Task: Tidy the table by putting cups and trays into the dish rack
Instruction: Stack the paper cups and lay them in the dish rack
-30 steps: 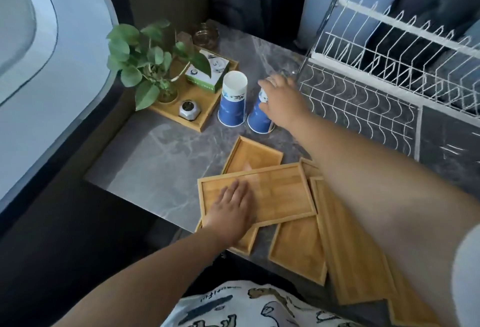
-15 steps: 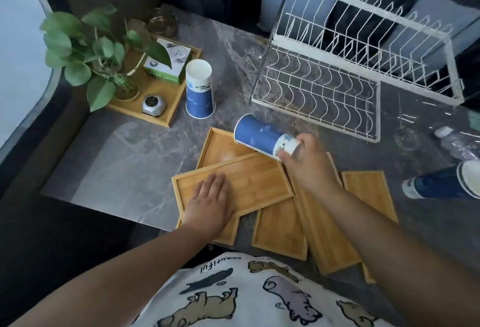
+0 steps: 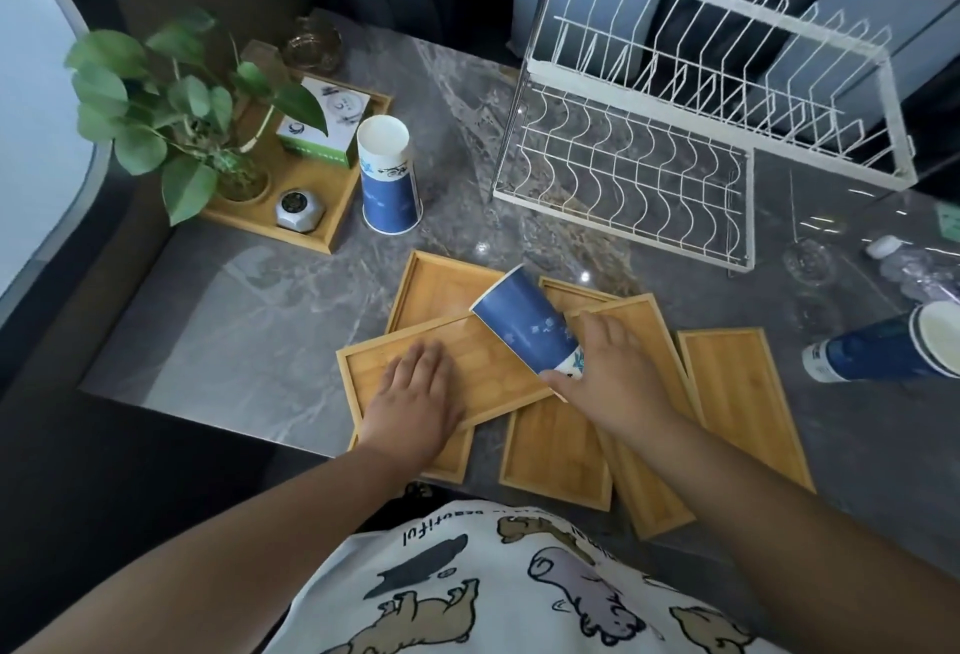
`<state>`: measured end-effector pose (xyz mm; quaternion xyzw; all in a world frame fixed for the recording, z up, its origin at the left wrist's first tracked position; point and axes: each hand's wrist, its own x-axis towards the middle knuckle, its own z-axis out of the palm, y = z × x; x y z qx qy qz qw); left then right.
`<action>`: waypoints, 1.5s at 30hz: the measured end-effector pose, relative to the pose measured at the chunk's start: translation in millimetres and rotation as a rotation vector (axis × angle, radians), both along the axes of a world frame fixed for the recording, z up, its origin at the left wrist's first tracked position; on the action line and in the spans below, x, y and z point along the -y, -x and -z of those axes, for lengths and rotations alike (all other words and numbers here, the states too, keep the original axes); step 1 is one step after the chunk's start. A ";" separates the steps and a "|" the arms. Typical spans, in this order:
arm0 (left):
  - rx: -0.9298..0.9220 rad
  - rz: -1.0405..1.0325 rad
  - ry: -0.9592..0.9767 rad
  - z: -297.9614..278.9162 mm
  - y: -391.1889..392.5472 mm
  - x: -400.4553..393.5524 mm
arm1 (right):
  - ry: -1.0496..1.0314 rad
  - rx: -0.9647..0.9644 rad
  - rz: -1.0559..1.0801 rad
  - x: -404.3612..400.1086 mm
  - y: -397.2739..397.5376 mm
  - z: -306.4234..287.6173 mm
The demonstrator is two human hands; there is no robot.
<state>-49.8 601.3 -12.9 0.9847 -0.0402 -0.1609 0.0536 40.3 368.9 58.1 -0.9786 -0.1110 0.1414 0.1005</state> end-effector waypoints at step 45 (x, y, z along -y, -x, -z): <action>0.023 -0.021 0.103 0.6 1.1 -6.0 | -0.179 0.168 -0.339 -221.5 -148.5 -60.1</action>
